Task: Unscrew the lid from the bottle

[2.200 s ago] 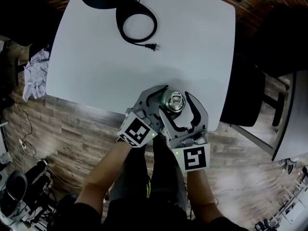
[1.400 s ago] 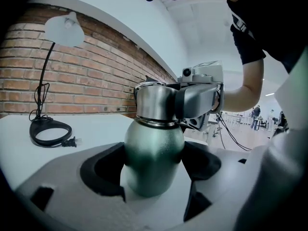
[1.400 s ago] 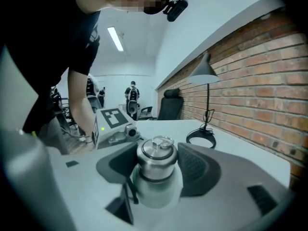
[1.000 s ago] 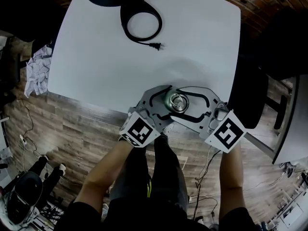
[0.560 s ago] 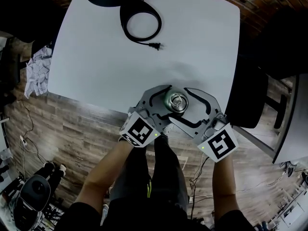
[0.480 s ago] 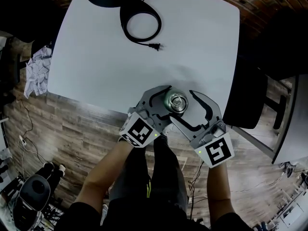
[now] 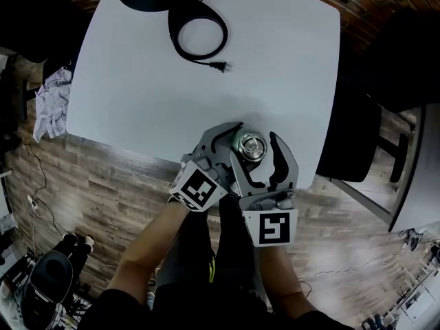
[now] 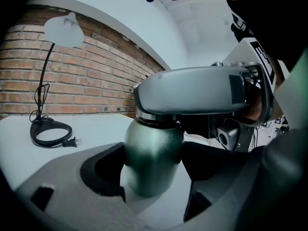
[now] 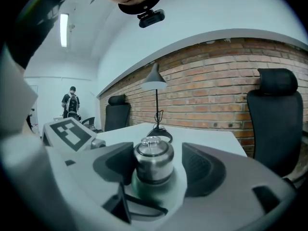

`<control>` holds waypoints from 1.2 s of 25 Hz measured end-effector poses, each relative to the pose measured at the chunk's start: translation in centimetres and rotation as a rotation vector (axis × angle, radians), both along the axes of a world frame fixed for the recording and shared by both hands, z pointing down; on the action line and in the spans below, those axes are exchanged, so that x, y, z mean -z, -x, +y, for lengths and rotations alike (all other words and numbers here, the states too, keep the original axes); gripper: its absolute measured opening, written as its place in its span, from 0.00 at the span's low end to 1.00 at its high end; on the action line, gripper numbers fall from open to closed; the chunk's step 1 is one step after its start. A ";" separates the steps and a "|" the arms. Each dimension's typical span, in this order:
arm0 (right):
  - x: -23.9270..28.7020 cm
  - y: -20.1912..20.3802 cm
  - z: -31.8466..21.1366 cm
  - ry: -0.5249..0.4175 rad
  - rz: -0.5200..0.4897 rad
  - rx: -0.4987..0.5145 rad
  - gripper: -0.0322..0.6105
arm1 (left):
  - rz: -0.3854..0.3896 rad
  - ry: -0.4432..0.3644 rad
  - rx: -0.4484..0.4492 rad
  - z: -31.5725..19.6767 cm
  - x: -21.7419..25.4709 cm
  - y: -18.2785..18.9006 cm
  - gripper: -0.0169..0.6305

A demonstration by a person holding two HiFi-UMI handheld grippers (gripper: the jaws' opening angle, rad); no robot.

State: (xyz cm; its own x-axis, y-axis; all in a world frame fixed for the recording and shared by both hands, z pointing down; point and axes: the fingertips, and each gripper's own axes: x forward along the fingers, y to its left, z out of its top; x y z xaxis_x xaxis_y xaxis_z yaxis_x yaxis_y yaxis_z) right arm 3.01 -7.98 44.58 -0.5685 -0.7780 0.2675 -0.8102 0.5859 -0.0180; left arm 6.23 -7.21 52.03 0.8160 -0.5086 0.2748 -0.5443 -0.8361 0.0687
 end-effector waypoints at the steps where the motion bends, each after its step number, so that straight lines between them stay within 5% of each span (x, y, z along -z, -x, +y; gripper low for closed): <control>1: -0.1 0.2 -0.1 -0.001 -0.003 0.012 0.53 | 0.001 0.000 0.000 0.0 0.0 0.0 0.58; 12: -0.7 1.1 0.4 0.031 -0.018 0.185 0.47 | -0.005 0.013 0.004 0.2 -0.5 0.1 0.58; 17: -1.2 1.1 1.6 0.170 -0.051 0.559 0.47 | -0.009 0.026 0.001 0.5 -1.0 0.1 0.58; 21: -0.4 1.9 2.0 0.080 0.021 0.878 0.47 | -0.008 0.029 0.003 0.5 -1.1 0.0 0.58; 30: -0.6 1.7 1.9 0.101 -0.019 0.851 0.47 | -0.009 0.006 -0.006 0.1 -0.3 -0.1 0.58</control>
State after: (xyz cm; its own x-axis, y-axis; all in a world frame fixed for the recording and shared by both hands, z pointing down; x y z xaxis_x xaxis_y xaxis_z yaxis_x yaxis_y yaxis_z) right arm 1.30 -6.05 45.20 -0.9530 -0.0576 0.2974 -0.0946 0.9892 -0.1117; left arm 6.32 -7.11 52.37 0.8165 -0.5019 0.2852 -0.5398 -0.8390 0.0690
